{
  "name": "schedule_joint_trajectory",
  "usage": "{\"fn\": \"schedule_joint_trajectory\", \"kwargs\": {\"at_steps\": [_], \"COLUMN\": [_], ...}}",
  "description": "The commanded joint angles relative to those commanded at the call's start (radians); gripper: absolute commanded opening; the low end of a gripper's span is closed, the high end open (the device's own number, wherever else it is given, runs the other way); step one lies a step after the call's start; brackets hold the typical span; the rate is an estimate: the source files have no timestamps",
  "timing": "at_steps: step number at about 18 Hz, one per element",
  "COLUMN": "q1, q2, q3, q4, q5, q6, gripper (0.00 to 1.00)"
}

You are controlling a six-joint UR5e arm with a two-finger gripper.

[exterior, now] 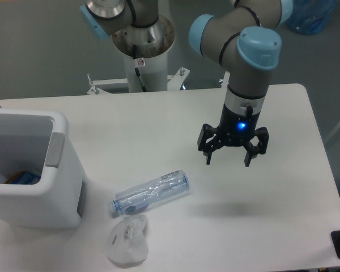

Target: Open the trash can

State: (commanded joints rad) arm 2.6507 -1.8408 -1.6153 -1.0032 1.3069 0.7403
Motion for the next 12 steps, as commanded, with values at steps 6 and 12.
{"fn": "schedule_joint_trajectory", "kwargs": {"at_steps": [6,12], "q1": [-0.002,0.006], "q2": [-0.003,-0.032], "q3": [-0.017,-0.005], "q4": [-0.003,0.005], "q5": [0.086,0.129], "q6": [0.218,0.280], "gripper": [1.00,1.00]}}
